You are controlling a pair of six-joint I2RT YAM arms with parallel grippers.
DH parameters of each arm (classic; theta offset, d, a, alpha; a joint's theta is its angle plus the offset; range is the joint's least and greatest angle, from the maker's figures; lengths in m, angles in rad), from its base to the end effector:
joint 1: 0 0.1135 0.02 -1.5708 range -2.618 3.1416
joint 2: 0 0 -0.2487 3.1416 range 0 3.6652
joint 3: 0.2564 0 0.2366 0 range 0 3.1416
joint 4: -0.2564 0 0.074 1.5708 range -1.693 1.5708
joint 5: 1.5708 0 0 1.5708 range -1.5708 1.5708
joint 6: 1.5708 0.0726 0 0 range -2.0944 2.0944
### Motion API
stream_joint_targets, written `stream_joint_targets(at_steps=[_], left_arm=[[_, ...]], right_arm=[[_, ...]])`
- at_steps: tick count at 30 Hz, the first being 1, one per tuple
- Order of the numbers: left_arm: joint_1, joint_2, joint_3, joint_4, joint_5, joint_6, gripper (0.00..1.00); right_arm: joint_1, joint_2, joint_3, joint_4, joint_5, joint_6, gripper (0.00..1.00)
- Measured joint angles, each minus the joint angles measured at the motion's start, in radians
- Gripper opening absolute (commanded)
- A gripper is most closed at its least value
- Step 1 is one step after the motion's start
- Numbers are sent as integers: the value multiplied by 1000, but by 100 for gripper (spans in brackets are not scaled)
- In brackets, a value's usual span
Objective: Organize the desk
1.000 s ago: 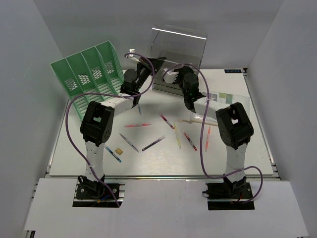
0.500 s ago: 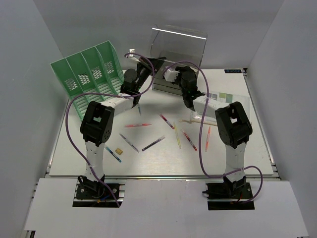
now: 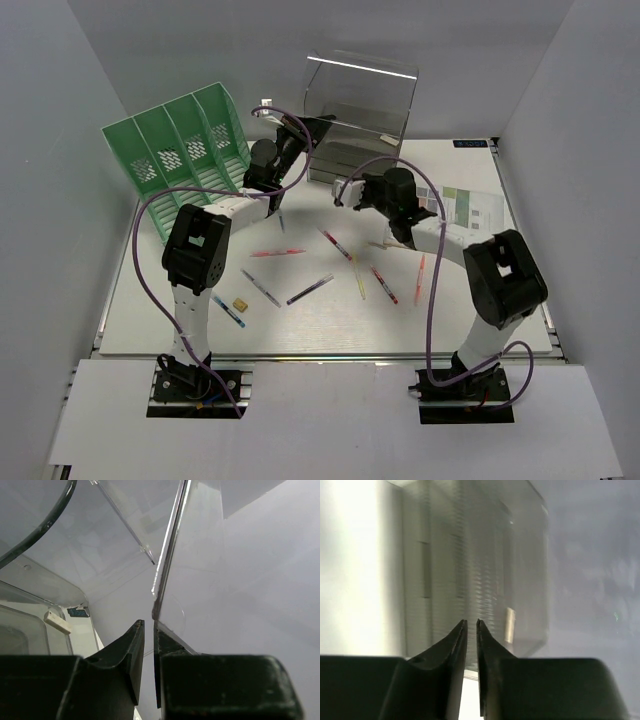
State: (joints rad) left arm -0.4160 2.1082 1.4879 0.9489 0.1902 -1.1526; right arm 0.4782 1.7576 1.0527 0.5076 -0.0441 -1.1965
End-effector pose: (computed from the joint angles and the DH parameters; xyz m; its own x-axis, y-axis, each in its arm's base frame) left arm 0.4572 -0.2170 0.2898 -0.3923 -0.8077 -0.4401 0.4974 0.2162 -0.8401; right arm 0.3741 0.1975 0.2266 0.4000 -0.8400 -0.3666 -0.3441 0.2331 -0.9095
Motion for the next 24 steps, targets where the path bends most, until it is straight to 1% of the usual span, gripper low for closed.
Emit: stream_joint_targets(at_steps=[3,7,11,12,14,15,18,24], left_arm=[[0,0,0,0,-1,0,24],[0,0,0,0,-5,0,24],[0,0,0,0,-7,0,24],[0,0,0,0,-7,0,24],[0,0,0,0,-7,0,24],[0,0,0,-1,-7,0,24],[0,0,0,-4,-8,1,24],[0,0,-2,-6,-12,1,24]], right_arm=[[0,-53,-37,-82,-106,-26,0],[0,-125,-45,-242,-223,-40,0],[0,-188,-28,-457,-346,-42,0],[0,-198,-28,-492,-365,-36,3],[3,-215,-45,-502,-370,-3,5],[3,-227,-63,-488,-369,17,7],[-1,-261,-95,-470,-343,77,7],[-7,-264,26,-452,-252,188,4]])
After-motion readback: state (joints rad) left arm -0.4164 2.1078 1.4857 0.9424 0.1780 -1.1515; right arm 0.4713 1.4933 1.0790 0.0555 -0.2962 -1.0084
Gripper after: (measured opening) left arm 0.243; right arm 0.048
